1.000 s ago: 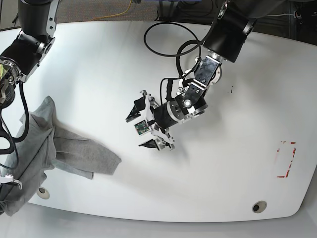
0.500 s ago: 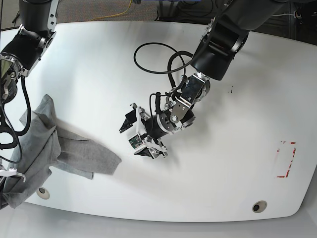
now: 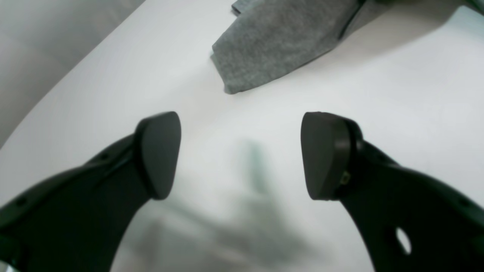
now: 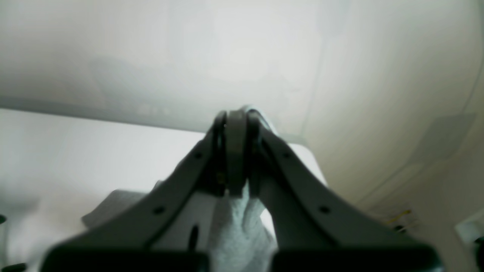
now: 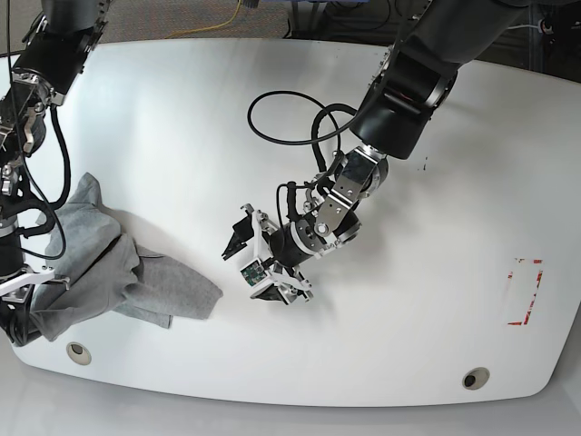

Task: Layout the t-shirt on the table in an organized manner, then fold the t-shirt properly
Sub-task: 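Open the left gripper and swing it back over the table center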

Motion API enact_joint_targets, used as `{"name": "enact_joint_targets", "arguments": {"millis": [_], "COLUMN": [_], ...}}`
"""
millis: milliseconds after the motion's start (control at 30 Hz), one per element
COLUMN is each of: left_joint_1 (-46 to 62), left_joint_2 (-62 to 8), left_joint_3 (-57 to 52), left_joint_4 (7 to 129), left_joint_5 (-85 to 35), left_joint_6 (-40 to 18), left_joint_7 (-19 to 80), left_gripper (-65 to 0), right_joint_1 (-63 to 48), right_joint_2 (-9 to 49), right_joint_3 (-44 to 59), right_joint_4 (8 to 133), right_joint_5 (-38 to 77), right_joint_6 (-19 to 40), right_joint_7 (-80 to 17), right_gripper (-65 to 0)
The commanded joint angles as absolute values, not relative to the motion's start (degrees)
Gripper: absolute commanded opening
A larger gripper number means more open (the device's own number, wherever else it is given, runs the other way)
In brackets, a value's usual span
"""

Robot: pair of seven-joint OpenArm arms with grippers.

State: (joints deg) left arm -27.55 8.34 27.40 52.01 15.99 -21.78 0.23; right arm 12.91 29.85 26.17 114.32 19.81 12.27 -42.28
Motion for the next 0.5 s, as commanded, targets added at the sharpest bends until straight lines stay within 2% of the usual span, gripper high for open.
{"name": "enact_joint_targets", "arguments": {"millis": [0,167,333,467], "left_joint_1": [-29.67,-29.49,-29.49,-29.49], "left_joint_2": [9.00,9.00,9.00,9.00], "left_joint_3": [26.24,24.92,25.19,25.19], "left_joint_4": [53.14,52.88,52.79,52.88], "left_joint_5": [15.16,15.25,15.25,15.16], "left_joint_6": [-21.23,-21.14,-18.51,-18.59], "left_joint_7": [-4.26,-7.78,-8.04,-8.04], "left_gripper": [-18.9,-18.9,-18.9,-18.9], "right_joint_1": [13.05,10.77,8.84,6.73], "right_joint_2": [29.85,29.76,29.85,29.93], "right_joint_3": [27.65,29.67,29.85,29.93], "right_joint_4": [115.38,115.47,115.47,115.47], "right_joint_5": [22.90,27.56,28.00,28.00], "right_joint_6": [12.26,12.26,12.26,12.26], "right_joint_7": [-40.22,-40.22,-40.22,-40.22], "right_gripper": [-65.0,-65.0,-65.0,-65.0]}}
